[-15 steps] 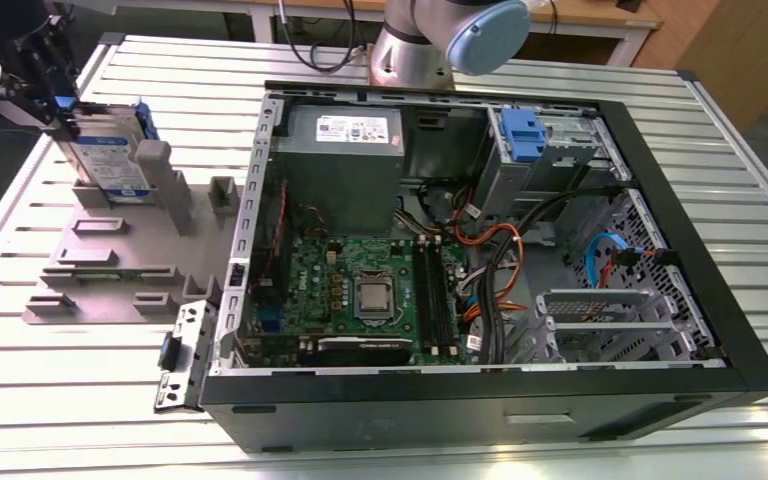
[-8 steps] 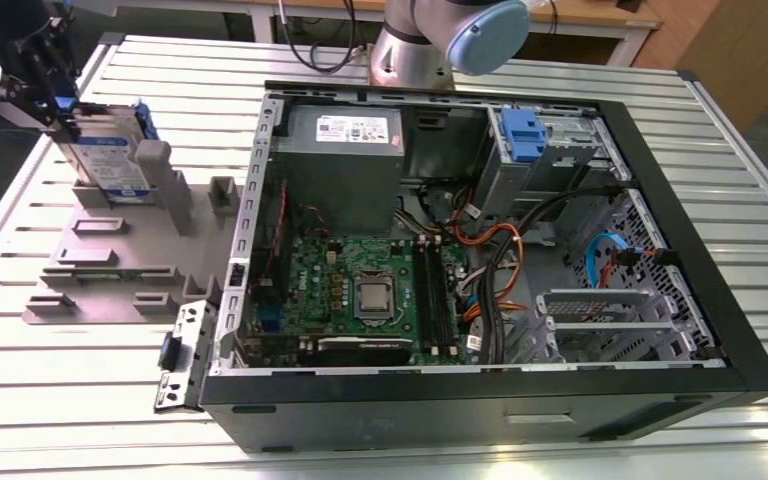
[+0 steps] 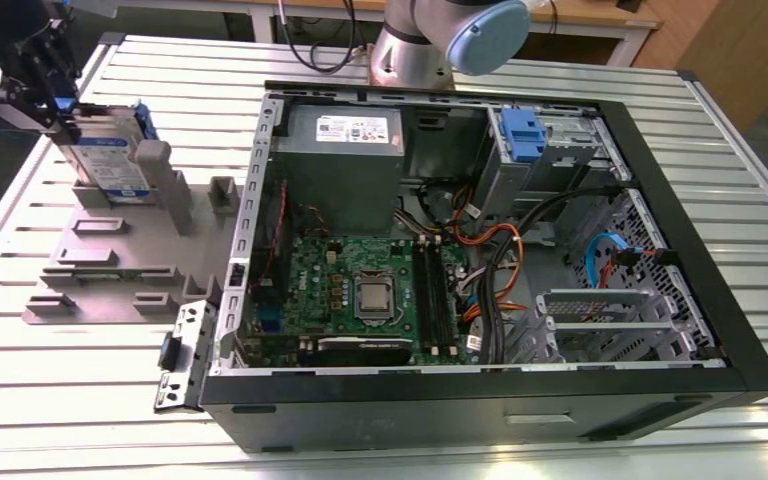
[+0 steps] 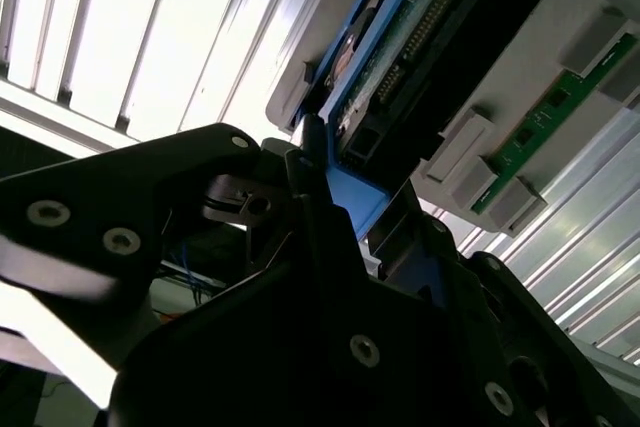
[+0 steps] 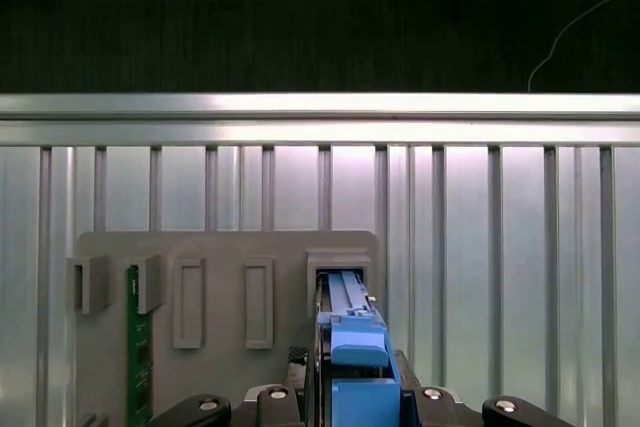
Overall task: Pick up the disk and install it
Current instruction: 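Pick up the disk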
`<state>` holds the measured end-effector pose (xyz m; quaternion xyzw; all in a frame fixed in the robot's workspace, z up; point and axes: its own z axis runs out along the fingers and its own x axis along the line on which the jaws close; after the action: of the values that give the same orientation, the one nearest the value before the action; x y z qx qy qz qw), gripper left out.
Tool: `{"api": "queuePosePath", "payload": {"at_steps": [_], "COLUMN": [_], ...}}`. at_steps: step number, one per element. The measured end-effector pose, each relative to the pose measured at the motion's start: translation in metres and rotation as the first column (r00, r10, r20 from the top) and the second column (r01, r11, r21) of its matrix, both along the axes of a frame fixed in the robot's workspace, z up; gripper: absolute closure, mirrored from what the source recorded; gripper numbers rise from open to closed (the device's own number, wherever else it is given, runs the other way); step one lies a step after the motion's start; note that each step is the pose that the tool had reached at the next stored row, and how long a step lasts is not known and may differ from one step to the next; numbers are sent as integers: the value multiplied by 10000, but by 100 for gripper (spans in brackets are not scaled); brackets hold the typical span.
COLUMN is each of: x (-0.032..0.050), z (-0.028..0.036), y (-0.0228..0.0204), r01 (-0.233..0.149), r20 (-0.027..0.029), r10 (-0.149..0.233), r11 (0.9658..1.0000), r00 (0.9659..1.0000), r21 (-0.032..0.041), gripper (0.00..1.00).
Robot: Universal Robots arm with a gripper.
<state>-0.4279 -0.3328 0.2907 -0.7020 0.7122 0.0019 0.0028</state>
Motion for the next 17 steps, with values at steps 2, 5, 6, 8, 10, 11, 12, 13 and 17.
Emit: {"api": "queuePosePath", "payload": {"at_steps": [2,5,6,8,10,11,12,13,17], "x": [0,0,0,0,0,0,0,0,0], "z": [0,-1,-1,-1,-1,-2,-2,-2,-8], "y": [-2,-5,-7,-11,-14,-16,-17,-18,-15], "r01": [2,1,2,0,1,1,1,1,1], "r20": [0,1,0,0,0,1,1,0,1], "r10": [-2,-1,-2,0,-1,-1,-1,-1,-1], "r11": [10000,10000,10000,10000,10000,10000,10000,10000,10000], "r00": [10000,10000,10000,10000,10000,10000,10000,10000,10000], "r21": [0,0,0,-1,-2,-4,-6,-10,-11], "gripper": [58,58,58,58,58,58,58,58,58]}}
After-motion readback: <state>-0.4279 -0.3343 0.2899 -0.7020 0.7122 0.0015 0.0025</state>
